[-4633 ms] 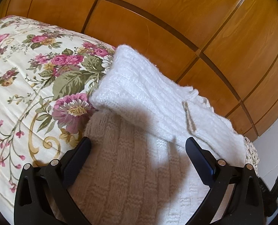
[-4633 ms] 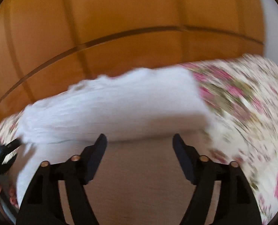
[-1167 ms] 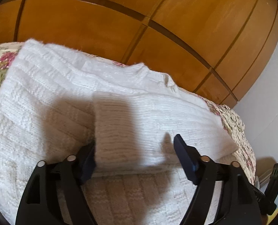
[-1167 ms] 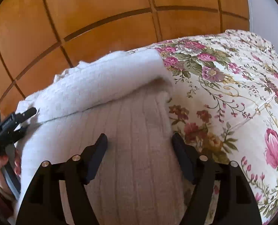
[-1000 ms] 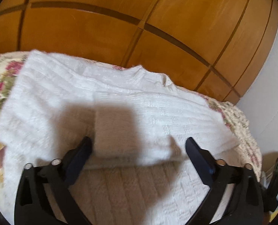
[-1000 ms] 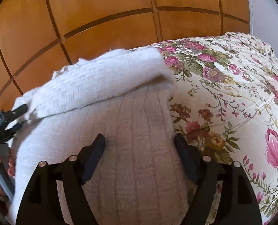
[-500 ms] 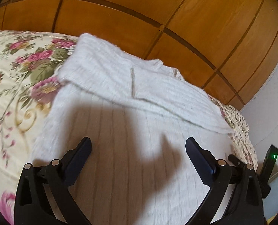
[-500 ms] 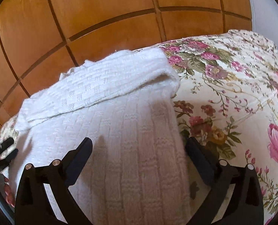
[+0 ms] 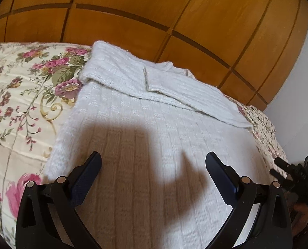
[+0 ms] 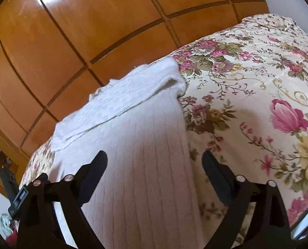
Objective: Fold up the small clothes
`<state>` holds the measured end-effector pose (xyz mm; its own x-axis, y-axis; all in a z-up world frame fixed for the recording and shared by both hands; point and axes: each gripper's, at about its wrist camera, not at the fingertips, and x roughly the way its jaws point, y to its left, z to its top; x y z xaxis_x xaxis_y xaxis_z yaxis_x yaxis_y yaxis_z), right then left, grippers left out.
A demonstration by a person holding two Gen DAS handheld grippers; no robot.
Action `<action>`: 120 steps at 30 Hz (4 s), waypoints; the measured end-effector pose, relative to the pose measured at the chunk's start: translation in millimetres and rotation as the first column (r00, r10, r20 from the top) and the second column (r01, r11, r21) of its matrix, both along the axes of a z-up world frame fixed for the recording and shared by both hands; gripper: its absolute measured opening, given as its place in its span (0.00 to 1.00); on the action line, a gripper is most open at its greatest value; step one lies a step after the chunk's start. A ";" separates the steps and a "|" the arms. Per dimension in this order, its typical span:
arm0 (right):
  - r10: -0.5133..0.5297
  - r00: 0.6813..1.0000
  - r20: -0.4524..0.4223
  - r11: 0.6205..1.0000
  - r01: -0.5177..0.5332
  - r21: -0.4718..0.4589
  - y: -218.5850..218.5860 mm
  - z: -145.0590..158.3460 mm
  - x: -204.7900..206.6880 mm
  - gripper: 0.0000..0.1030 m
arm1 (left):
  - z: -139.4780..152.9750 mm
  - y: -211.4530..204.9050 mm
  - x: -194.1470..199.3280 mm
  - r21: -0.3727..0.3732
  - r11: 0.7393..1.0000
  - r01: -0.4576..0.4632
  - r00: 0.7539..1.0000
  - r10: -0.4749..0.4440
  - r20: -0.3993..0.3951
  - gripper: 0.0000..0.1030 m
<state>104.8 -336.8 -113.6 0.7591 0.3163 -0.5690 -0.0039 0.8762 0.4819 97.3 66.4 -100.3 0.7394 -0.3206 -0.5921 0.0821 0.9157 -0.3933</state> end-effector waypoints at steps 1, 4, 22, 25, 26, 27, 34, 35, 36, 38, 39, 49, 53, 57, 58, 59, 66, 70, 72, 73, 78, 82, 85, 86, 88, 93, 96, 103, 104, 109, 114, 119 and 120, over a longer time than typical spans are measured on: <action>0.007 1.000 -0.003 1.000 -0.007 -0.011 -2.0 1.4 -3.1 0.85 | 0.5 -0.5 -3.6 0.008 1.000 0.007 1.000 -0.007 0.000 0.96; 0.014 1.000 -0.005 0.999 -0.014 -0.031 -9.6 3.5 -11.0 0.82 | 0.6 1.6 -9.9 0.010 1.000 0.014 1.000 -0.014 -0.006 0.96; 0.040 0.996 -0.078 0.979 -0.023 0.203 -64.9 -27.1 -47.6 0.77 | -8.5 76.6 -64.8 -0.098 0.995 -0.024 0.999 0.021 -0.032 0.94; 0.061 0.995 -0.077 0.971 -0.041 0.234 -63.8 -29.0 -51.7 0.74 | -9.2 76.1 -72.8 -0.121 0.993 0.015 0.999 -0.018 -0.026 0.86; 0.065 0.995 -0.078 0.969 -0.045 0.242 -63.3 -30.2 -53.5 0.74 | -9.5 74.1 -73.9 -0.133 0.991 0.035 0.999 -0.039 -0.027 0.84; 0.067 0.995 -0.079 0.968 -0.046 0.247 -62.3 -31.1 -55.1 0.73 | -9.7 72.1 -74.9 -0.141 0.988 0.055 0.998 -0.060 -0.027 0.81; 0.113 0.991 -0.070 0.953 -0.089 0.289 -55.8 -37.5 -63.6 0.68 | -16.2 54.0 -76.6 -0.210 0.965 0.159 0.985 -0.171 -0.038 0.66; 0.114 0.991 -0.069 0.952 -0.089 0.294 -55.4 -38.6 -63.6 0.67 | -17.3 51.0 -75.9 -0.214 0.961 0.175 0.981 -0.188 -0.043 0.66; 0.116 0.991 -0.067 0.949 -0.091 0.302 -55.7 -39.9 -64.4 0.66 | -17.5 48.1 -76.1 -0.207 0.960 0.189 0.978 -0.202 -0.044 0.66; 0.124 0.990 -0.064 0.939 -0.097 0.331 -56.4 -42.6 -65.0 0.64 | -18.3 43.9 -76.8 -0.190 0.958 0.214 0.973 -0.227 -0.046 0.66; 0.131 0.989 -0.064 0.933 -0.101 0.346 -56.6 -44.4 -65.5 0.63 | -18.7 42.9 -77.4 -0.192 0.955 0.224 0.971 -0.237 -0.046 0.66; 0.252 0.965 -0.075 0.891 -0.201 0.407 -38.9 -54.6 -70.0 0.54 | -20.4 44.7 -81.5 -0.247 0.927 0.284 0.952 -0.303 -0.042 0.66; 0.304 0.950 -0.078 0.883 -0.250 0.397 -26.4 -55.3 -71.5 0.54 | -20.9 38.4 -81.4 -0.277 0.908 0.315 0.940 -0.338 -0.037 0.66; 0.333 0.940 -0.068 0.889 -0.290 0.354 -12.5 -57.5 -71.2 0.54 | -19.4 24.5 -85.6 -0.234 0.907 0.351 0.929 -0.368 -0.035 0.59; 0.336 0.940 -0.064 0.893 -0.296 0.338 -10.2 -57.0 -70.8 0.54 | -20.6 20.5 -85.2 -0.217 0.910 0.354 0.927 -0.372 -0.047 0.48; 0.339 0.939 -0.060 0.896 -0.303 0.324 -9.6 -56.7 -71.0 0.54 | -22.0 19.1 -84.2 -0.217 0.910 0.352 0.927 -0.372 -0.055 0.44; 0.354 0.929 -0.111 0.878 -0.289 0.382 -11.0 -65.3 -63.5 0.09 | -27.7 14.7 -83.1 -0.259 0.901 0.348 0.921 -0.380 -0.088 0.17; 0.373 0.922 -0.101 0.871 -0.311 0.380 -5.0 -64.2 -62.5 0.07 | -21.0 8.8 -84.1 -0.257 0.897 0.360 0.916 -0.392 -0.089 0.12; 0.390 0.920 -0.052 0.861 -0.344 0.375 -4.5 -53.7 -64.2 0.07 | -11.6 9.8 -87.1 -0.267 0.893 0.363 0.918 -0.391 -0.059 0.11; 0.401 0.916 -0.012 0.850 -0.367 0.377 -4.5 -46.9 -65.7 0.07 | -7.0 10.9 -88.1 -0.277 0.889 0.364 0.920 -0.390 -0.043 0.11; 0.440 0.888 0.133 0.824 -0.458 0.334 -2.2 -15.1 -76.8 0.07 | 18.9 14.2 -95.2 -0.279 0.877 0.392 0.918 -0.394 0.051 0.09; 0.447 0.873 0.194 0.801 -0.487 0.349 -0.5 -3.0 -80.5 0.06 | 41.5 9.5 -104.5 -0.273 0.859 0.432 0.902 -0.410 0.136 0.08; 0.447 0.864 0.230 0.781 -0.503 0.371 -2.7 3.7 -82.4 0.06 | 52.9 9.0 -110.0 -0.288 0.843 0.454 0.890 -0.418 0.180 0.08; 0.446 0.862 0.241 0.774 -0.507 0.379 -4.7 5.7 -82.8 0.06 | 55.8 9.1 -110.9 -0.291 0.839 0.460 0.887 -0.420 0.191 0.08; 0.443 0.853 0.277 0.754 -0.522 0.398 -10.0 12.3 -86.5 0.06 | 63.8 10.7 -116.0 -0.292 0.829 0.477 0.877 -0.427 0.221 0.08; 0.428 0.830 0.356 0.711 -0.553 0.435 -24.0 30.2 -93.7 0.06 | 80.3 11.1 -127.3 -0.288 0.793 0.537 0.838 -0.462 0.291 0.08; 0.411 0.814 0.411 0.682 -0.574 0.453 -37.8 36.7 -103.6 0.06 | 91.7 10.4 -136.8 -0.298 0.766 0.570 0.815 -0.480 0.325 0.08; 0.401 0.775 0.488 0.653 -0.616 0.441 -59.6 55.3 -133.5 0.06 | 114.4 11.2 -160.8 -0.338 0.676 0.655 0.751 -0.530 0.394 0.08; 0.403 0.766 0.501 0.649 -0.625 0.433 -62.0 57.8 -139.0 0.06 | 116.7 10.0 -165.4 -0.347 0.662 0.665 0.743 -0.536 0.401 0.08; 0.416 0.732 0.540 0.614 -0.664 0.428 -70.9 65.2 -169.3 0.06 | 123.3 14.7 -180.9 -0.409 0.569 0.713 0.701 -0.566 0.434 0.08; 0.399 0.723 0.563 0.566 -0.678 0.469 -83.9 60.9 -180.4 0.06 | 115.0 18.9 -179.2 -0.507 0.494 0.706 0.703 -0.574 0.420 0.08; 0.356 0.786 0.505 0.548 -0.613 0.569 -90.9 39.0 -163.1 0.07 | 89.3 30.1 -159.1 -0.601 0.550 0.580 0.804 -0.507 0.312 0.08; 0.345 0.810 0.475 0.554 -0.584 0.593 -91.9 32.3 -157.1 0.07 | 85.6 31.1 -154.0 -0.611 0.568 0.551 0.822 -0.493 0.284 0.08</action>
